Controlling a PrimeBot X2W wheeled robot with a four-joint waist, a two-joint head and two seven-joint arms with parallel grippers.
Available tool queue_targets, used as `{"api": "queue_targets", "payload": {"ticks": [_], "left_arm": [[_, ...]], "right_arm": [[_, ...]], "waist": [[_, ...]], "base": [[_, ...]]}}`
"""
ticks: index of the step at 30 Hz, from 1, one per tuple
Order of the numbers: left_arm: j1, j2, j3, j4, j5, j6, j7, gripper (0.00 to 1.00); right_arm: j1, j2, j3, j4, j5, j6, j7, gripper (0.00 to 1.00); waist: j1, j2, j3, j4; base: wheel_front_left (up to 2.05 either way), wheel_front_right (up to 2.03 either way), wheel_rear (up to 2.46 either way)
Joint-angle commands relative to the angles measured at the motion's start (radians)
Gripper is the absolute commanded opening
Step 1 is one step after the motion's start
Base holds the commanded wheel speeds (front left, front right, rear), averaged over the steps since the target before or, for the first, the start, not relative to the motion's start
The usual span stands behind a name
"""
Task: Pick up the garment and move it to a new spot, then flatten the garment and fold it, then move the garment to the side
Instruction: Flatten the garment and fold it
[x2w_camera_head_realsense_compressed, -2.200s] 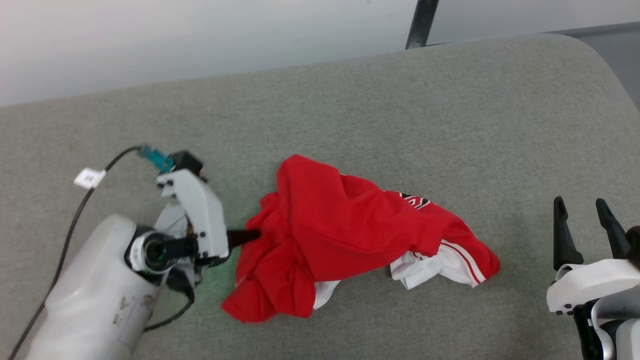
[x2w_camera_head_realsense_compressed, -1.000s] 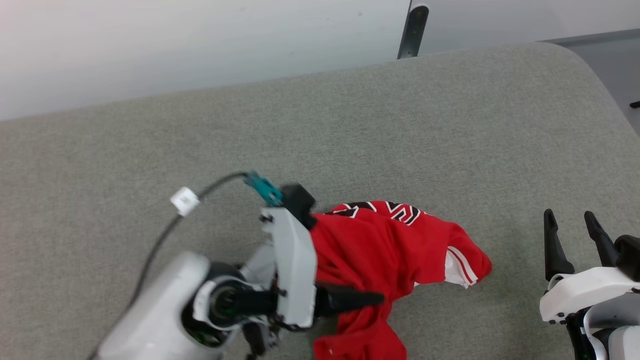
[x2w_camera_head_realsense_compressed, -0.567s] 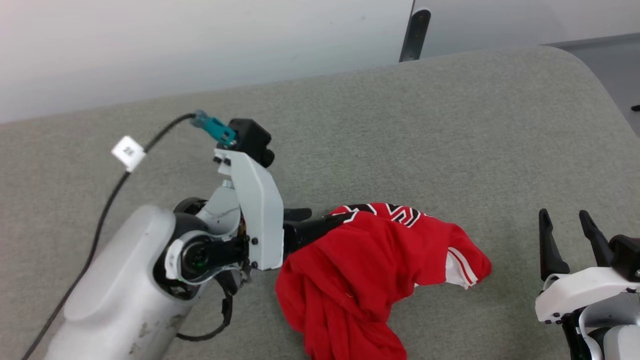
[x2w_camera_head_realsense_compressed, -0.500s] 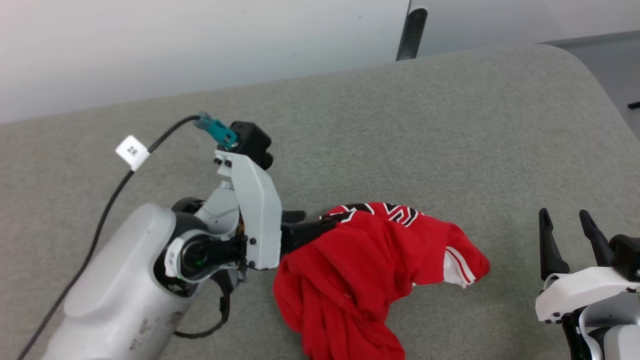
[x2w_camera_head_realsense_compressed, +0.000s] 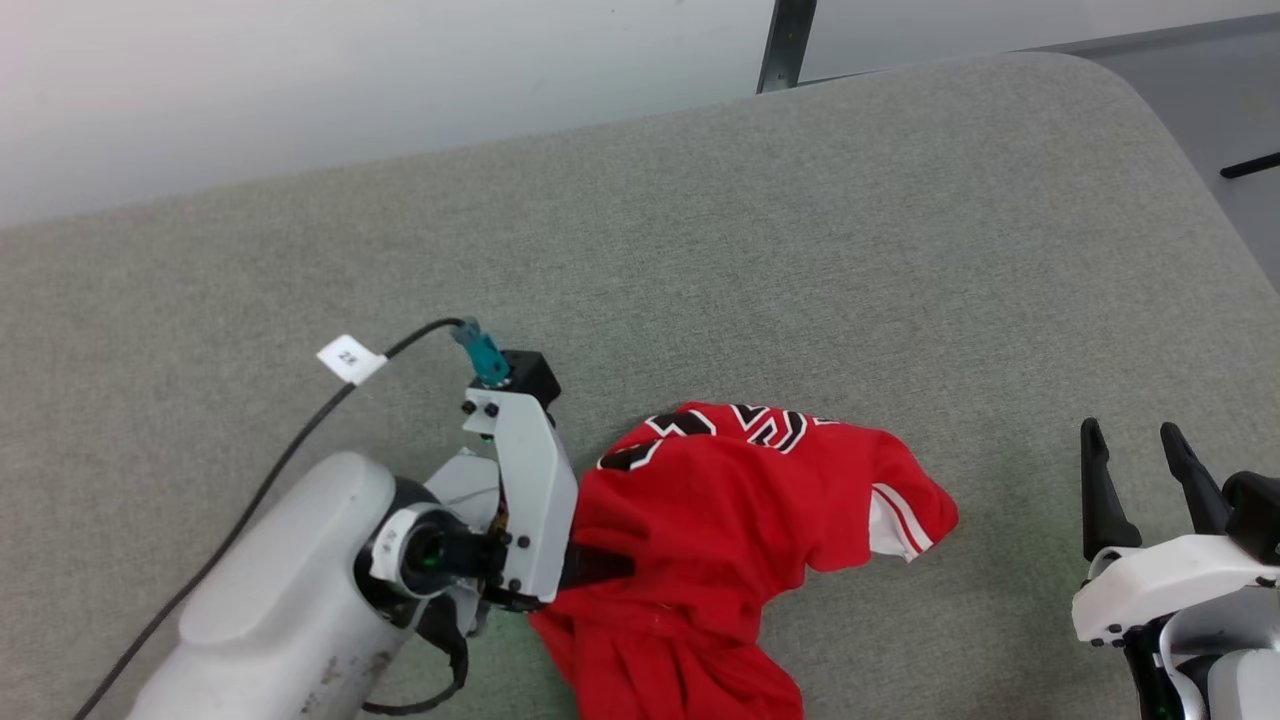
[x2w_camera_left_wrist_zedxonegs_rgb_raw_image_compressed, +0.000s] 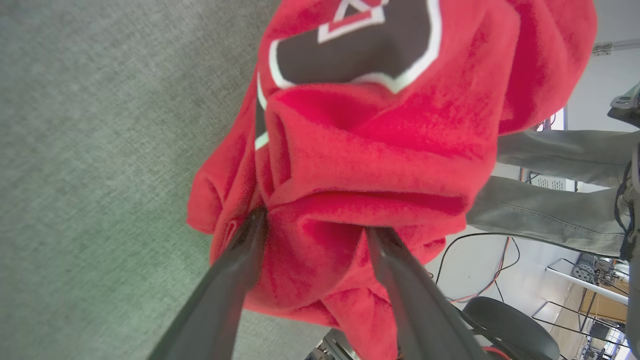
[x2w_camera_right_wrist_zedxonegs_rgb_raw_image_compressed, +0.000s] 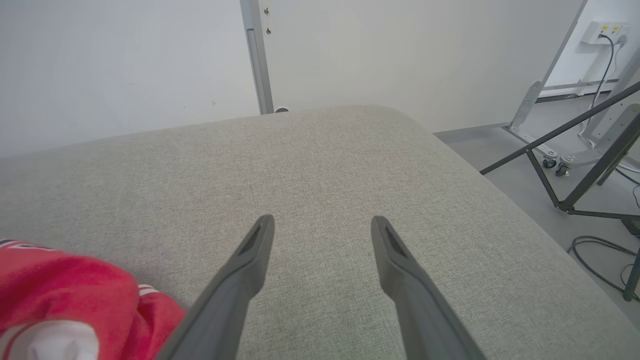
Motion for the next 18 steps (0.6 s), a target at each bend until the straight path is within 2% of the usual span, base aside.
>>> {"api": "queue_targets", "payload": {"ticks": [1,8,13,18], "left_arm": [[0.005,-0.006,-0.008,0.007,0.009,0.005,0.005,0.00],[-0.040,-0.008,0.018,-0.023,0.002,-0.013,-0.015,0.00],[-0.045,-0.073,0.071,-0.117,-0.088,-0.019,-0.030,0.00],[-0.041,-0.140,0.061,-0.202,-0.106,-0.061,-0.073,0.00]], "right_arm": [[-0.011,0.002,0.000,0.004,0.006,-0.001,-0.006,1.00],[-0.016,0.002,0.004,0.015,0.004,-0.001,-0.013,1.00],[-0.012,0.002,0.001,0.024,-0.006,-0.001,-0.014,1.00],[-0.015,0.002,0.014,0.023,-0.005,-0.001,-0.008,1.00]], "waist": [[0.0000,-0.0001,0.002,0.002],[0.0000,-0.0001,-0.005,0.011],[0.0000,-0.0001,-0.023,0.022],[0.0000,-0.0001,-0.030,0.020]], "base": [[0.00,0.00,0.00],[0.00,0.00,0.00],[0.00,0.00,0.00],[0.00,0.00,0.00]]}}
